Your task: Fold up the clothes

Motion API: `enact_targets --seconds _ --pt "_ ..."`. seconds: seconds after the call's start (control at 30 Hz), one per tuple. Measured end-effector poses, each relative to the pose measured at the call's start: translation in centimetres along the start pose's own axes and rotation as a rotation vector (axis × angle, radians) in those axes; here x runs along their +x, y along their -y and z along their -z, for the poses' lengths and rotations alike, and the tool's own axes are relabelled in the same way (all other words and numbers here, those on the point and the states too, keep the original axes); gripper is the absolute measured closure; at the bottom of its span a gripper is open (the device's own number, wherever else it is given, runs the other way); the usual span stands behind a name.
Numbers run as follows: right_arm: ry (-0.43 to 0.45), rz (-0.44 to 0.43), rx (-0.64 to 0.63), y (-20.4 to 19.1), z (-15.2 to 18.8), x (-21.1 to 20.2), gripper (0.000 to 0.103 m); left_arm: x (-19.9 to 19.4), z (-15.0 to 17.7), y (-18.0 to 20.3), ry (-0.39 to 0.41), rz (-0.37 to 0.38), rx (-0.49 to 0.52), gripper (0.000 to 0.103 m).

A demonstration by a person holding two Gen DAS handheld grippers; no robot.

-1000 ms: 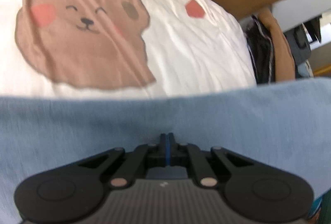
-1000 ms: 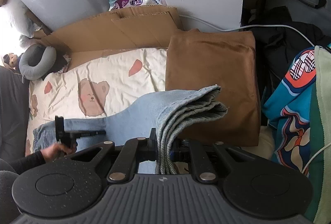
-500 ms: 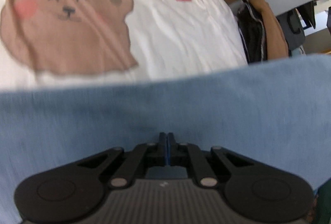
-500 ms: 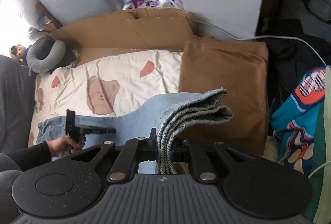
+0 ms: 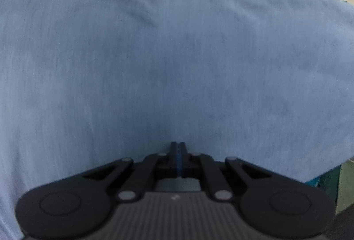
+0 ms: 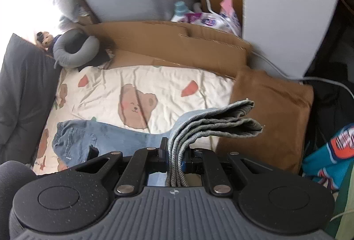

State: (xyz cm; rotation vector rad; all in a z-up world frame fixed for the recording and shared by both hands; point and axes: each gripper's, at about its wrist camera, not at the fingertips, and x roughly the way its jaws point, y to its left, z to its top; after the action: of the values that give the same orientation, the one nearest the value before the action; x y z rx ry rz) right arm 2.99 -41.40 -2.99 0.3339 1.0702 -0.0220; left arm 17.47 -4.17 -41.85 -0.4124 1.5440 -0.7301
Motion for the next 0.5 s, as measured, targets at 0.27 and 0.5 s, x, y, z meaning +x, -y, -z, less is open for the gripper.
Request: enact_targets --seconds 0.27,0.5 --pt "-0.015 -0.033 -0.113 -5.7 -2.9 0.0 0.094 -0.8 2.5 -0.1 -0.05 -0.032 0.013 0.096" --pt "-0.038 -0.096 -0.184 -10.9 -4.9 0.9 0.094 -6.8 2.9 -1.9 0.112 -0.097 -0.026 0.033"
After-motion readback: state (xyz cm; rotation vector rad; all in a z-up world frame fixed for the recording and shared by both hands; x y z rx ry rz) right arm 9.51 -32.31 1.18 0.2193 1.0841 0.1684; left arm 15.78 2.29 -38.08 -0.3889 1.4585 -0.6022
